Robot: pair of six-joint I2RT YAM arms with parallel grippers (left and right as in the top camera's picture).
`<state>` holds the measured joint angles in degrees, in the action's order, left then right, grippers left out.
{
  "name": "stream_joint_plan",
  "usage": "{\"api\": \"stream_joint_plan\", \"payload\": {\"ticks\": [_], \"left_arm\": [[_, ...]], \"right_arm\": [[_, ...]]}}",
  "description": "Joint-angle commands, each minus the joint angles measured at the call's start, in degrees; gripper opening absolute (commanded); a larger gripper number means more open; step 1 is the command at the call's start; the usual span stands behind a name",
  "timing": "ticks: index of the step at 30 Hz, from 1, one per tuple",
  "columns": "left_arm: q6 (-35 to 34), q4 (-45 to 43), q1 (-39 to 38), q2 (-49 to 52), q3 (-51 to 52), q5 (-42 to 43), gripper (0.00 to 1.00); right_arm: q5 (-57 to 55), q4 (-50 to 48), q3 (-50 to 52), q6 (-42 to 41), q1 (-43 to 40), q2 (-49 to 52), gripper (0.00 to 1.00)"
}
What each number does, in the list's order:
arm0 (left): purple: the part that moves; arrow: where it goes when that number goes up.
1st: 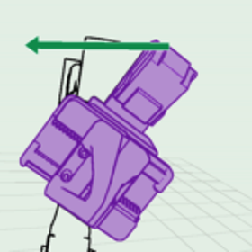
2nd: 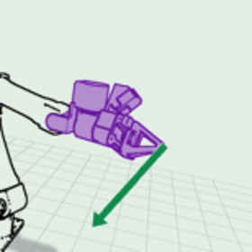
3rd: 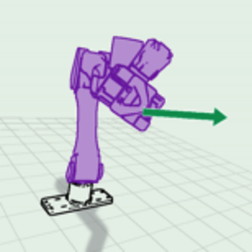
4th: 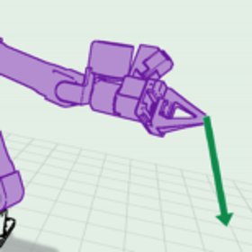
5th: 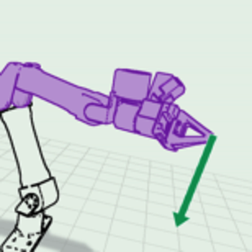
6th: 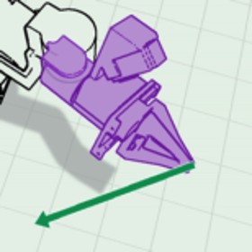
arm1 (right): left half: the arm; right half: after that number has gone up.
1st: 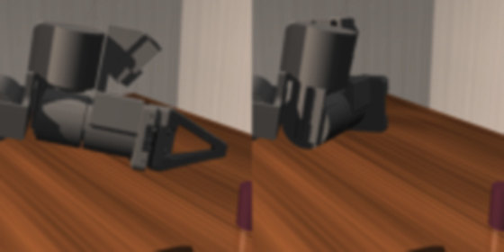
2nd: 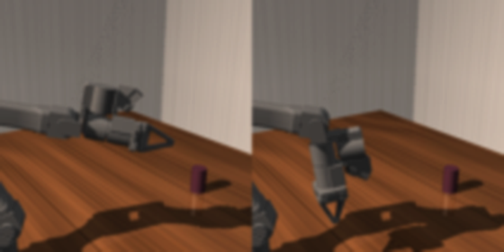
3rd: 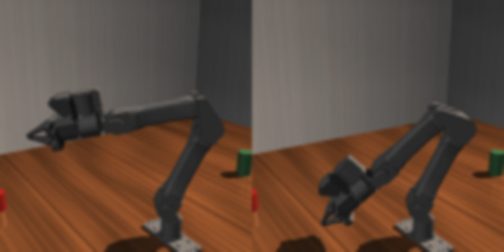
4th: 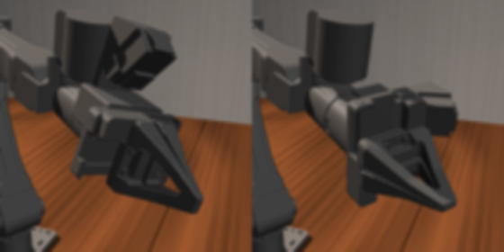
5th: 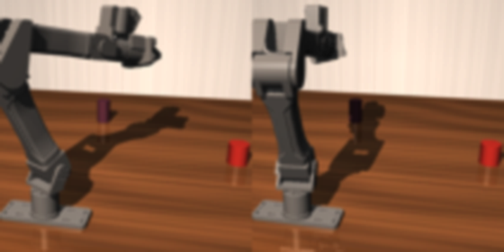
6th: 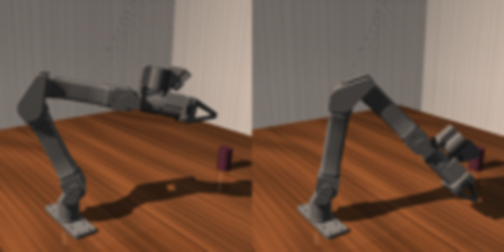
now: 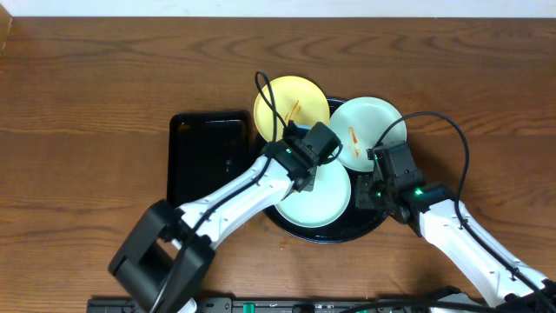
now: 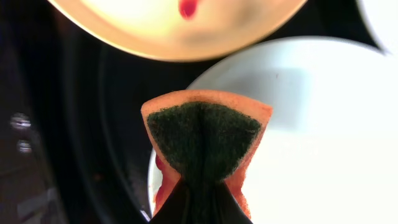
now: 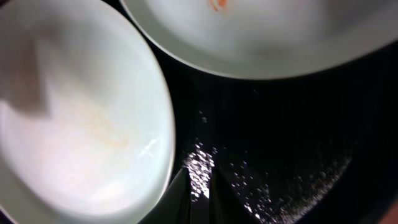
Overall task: Clean dirty plates on tray and stack at the side
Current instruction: 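Scrub the front light-blue plate again with the sponge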
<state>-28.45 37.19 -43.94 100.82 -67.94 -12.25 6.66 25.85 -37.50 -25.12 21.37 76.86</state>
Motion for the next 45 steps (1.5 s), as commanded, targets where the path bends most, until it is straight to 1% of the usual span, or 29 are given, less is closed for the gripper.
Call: {"api": "stream_joint_plan", "payload": {"ticks": [1,5,9,11,15,18,20,24,35,37,41,45], "left_arm": [[0.3,1.2,0.3,-1.7,-0.4,-6.6,0.08],[0.3,2.7,0.7,-3.2,-0.4,-11.3,0.08],[0.3,2.6,2.3,-5.3,-0.4,-11.2,0.08],[0.3,2.4,3.1,-5.9,-0.4,-9.5,0.08],[0.3,1.2,3.5,-5.3,-0.4,1.1,0.08],[0.1,0.4,3.1,-3.9,-0.4,5.3,0.08],[-0.1,0.2,2.7,-2.6,-0.4,5.7,0.08],[-0.3,0.2,2.1,-0.2,-0.4,5.7,0.08],[-1.0,-0.1,2.1,4.6,-0.4,5.6,0.07],[-1.0,-0.2,2.1,5.4,-0.4,5.5,0.08],[-0.9,-0.1,2.1,6.6,-0.4,4.0,0.08],[-0.9,-0.1,2.1,6.7,-0.4,3.6,0.08]], "right_arm": [[1.3,-0.4,0.0,0.3,0.4,-0.7,0.11],[1.3,-0.3,0.0,0.3,0.4,-0.7,0.11],[1.3,-0.3,0.0,0.3,0.4,-0.7,0.12],[1.3,-0.3,0.0,0.3,0.4,-0.6,0.12],[1.3,-0.4,0.0,0.4,0.4,0.0,0.13],[1.4,-0.8,0.0,0.6,0.4,1.2,0.17],[3.0,-1.1,0.0,0.6,0.4,2.2,0.21],[7.0,-3.5,0.0,0.6,0.4,3.8,0.24],[7.1,-5.4,0.0,0.3,0.4,7.1,0.25],[7.1,-5.3,0.0,-0.1,0.4,7.1,0.24],[7.1,-5.3,0.0,-0.6,0.4,7.1,0.14],[7.1,-5.3,0.0,-0.5,0.4,7.1,0.1]]}}
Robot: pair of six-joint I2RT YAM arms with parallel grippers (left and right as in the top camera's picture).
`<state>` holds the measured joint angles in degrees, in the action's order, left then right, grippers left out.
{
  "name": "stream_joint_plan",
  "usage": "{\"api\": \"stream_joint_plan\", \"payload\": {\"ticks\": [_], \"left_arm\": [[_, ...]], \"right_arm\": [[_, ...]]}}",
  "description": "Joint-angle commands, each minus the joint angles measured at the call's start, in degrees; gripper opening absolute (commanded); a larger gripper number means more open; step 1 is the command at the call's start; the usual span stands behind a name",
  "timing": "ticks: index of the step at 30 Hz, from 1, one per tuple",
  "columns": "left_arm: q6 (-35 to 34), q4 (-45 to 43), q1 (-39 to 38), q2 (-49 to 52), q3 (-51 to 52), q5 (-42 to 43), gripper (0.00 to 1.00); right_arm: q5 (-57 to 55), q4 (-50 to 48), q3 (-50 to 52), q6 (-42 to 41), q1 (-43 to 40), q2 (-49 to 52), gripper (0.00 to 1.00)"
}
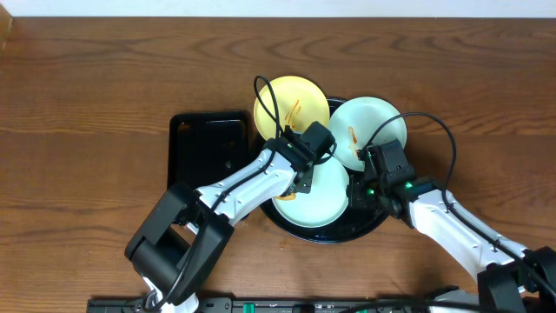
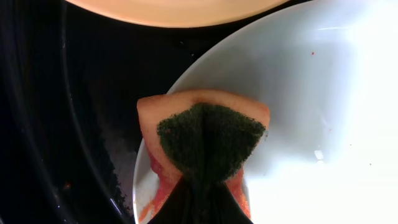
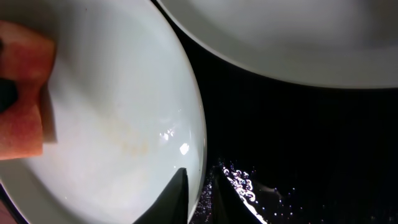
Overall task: Clean dirty plates on tray and stack at the side
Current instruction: 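Scrub the front light-blue plate again with the sponge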
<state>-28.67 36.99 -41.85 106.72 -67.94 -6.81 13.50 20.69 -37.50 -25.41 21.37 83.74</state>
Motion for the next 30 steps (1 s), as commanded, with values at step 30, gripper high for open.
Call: {"api": "stream_joint_plan", "payload": {"ticks": [30], "left_arm": [[-2.1,1.3,0.2,0.8,-0.4,-5.2,0.08]], "right_arm": [[0.0,-2.8,0.0,1.5,0.4,1.1,0.14]]}}
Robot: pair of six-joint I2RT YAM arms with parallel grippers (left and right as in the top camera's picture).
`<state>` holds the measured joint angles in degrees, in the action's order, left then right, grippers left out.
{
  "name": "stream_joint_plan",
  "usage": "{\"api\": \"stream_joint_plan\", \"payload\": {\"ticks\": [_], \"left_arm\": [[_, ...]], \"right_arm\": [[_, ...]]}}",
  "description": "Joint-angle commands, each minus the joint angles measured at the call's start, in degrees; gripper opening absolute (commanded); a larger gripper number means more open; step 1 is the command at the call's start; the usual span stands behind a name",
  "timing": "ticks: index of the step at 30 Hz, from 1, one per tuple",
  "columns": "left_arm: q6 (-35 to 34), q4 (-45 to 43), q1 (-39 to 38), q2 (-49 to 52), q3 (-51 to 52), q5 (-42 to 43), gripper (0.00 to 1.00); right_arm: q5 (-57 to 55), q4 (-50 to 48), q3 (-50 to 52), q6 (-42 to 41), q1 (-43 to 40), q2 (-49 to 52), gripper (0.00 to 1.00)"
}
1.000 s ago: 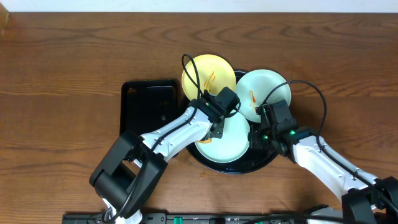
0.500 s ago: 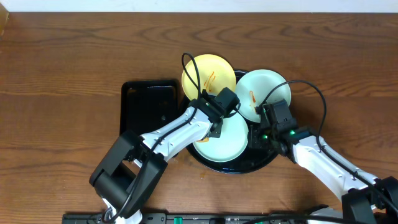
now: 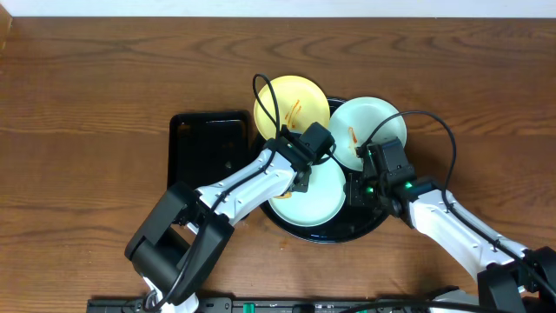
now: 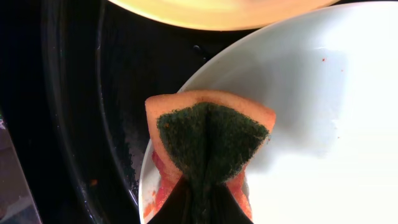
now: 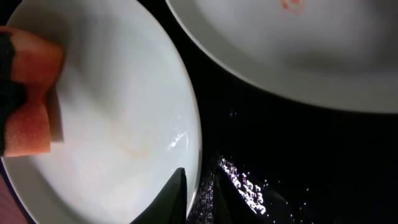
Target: Clean dirty plates on tray and stack at the side
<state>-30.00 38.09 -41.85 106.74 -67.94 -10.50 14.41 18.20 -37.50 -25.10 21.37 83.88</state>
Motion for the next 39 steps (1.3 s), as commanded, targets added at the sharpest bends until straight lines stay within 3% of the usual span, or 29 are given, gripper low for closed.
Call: {"api": "stream_joint_plan", "payload": {"ticks": [1,6,10,23,30,39], "left_arm": [[-0.7,0.2,0.2,0.8,-0.4,-1.5,0.08],[-0.7,0.2,0.1,0.8,-0.4,-1.5,0.08],[-0.7,0.3,0.2,0.8,-0.4,-1.5,0.08],[-1.2,5.2,0.7,-5.2,-0.4,-5.4,0.08],[-1.1,5.4,0.8,-11.8,-0.4,-5.5,0.09],[-1.2,5.9,8.1,-14.6,-0.4,-5.6,0.09]], "right_arm": [[-0.9,-0.4,0.0,1.2,0.4,1.6,0.14],[0.4,-2.1,0.0,1.6,0.4,4.5,0.13],[0.4,-2.0,0.0,1.6,0.3,4.6,0.01],[-11.4,4.7,0.0,-0.9,-0.7,2.6,0.01],[-11.8,5.3,0.0,0.1,-0.7,-1.2,0.01],[-11.4,6.5,0.0,2.3,-0.7,-5.2,0.01]]}}
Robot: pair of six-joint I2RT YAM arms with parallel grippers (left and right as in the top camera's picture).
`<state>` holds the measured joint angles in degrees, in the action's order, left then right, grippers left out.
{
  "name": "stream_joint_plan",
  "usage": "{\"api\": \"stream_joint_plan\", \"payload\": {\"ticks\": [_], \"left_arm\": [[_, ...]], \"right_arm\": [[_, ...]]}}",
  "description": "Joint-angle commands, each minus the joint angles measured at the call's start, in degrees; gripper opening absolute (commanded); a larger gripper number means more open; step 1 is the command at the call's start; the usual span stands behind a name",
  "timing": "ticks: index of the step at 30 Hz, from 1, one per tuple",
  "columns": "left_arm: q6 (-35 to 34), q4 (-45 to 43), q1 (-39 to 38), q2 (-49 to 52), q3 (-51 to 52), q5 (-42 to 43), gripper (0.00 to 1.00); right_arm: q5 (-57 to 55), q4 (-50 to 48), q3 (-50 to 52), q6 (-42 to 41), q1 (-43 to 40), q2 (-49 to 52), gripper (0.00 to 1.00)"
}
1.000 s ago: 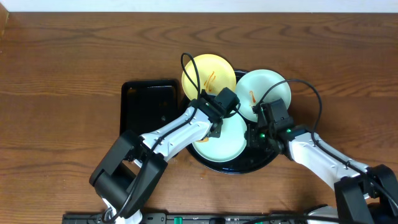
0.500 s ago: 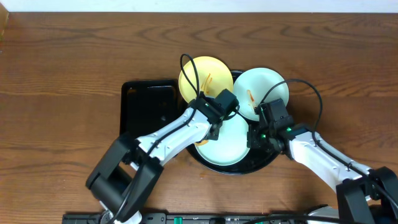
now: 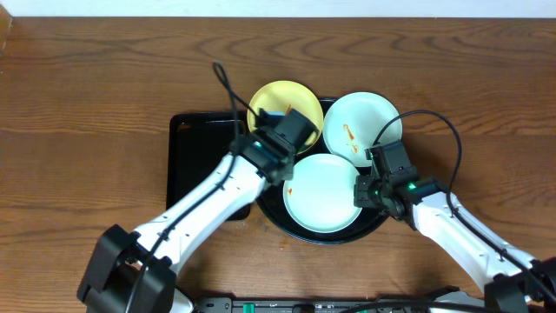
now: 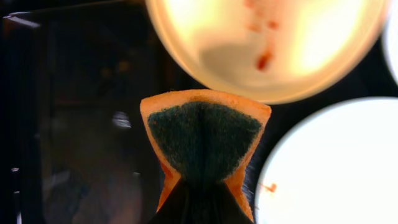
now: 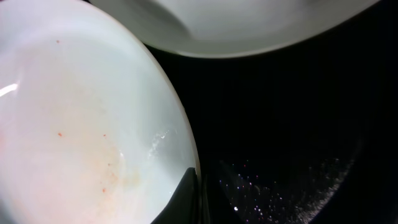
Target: Clean dirty plates on tray and stack at the side
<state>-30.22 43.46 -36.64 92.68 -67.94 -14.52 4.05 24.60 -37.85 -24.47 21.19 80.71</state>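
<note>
Three plates lie on a round black tray (image 3: 334, 236). The yellow plate (image 3: 276, 103) with red smears sits at the back left, seen close in the left wrist view (image 4: 267, 43). At the back right is a white plate (image 3: 365, 122) with an orange streak. The pale green plate (image 3: 320, 196) lies in front, with a few red specks (image 5: 81, 124). My left gripper (image 3: 280, 139) is shut on a folded orange sponge (image 4: 205, 140) with a green scouring face, held above the yellow plate's near edge. My right gripper (image 5: 198, 182) is shut on the pale green plate's right rim.
A rectangular black tray (image 3: 195, 148) lies on the wooden table just left of the round one, under my left arm. The white plate's edge (image 5: 230, 18) overhangs close behind my right gripper. Cables loop above both wrists.
My left gripper has come off the pale green plate with the sponge and now sits up and left, by the yellow plate. The right jaws have closed tighter on the pale green plate's rim.
The sponge was held at the pale green plate's left edge, then lay on that plate at two moments while my right fingers straddled its right rim. Now the plate lies uncovered with only faint specks, and the sponge is near the yellow plate.
</note>
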Motion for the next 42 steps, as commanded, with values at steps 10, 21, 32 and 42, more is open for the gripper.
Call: {"api": "stream_joint_plan", "payload": {"ticks": [10,21,32,42], "left_arm": [[-0.9,0.5,10.9,-0.5,-0.4,-1.3,0.09],[-0.9,0.4,11.6,-0.5,-0.4,-1.4,0.12],[-0.9,0.4,17.3,-0.2,-0.4,-1.4,0.08],[-0.9,0.3,20.0,-0.2,-0.4,-1.3,0.08]], "right_arm": [[-6.8,12.4,-5.1,6.4,-0.5,-5.7,0.01],[-11.8,24.8,-20.0,11.7,-0.5,-5.7,0.01],[-20.3,25.3,-21.6,13.9,1.4,-5.7,0.01],[-36.6,24.1,-26.4,20.5,10.3,-5.7,0.01]]}}
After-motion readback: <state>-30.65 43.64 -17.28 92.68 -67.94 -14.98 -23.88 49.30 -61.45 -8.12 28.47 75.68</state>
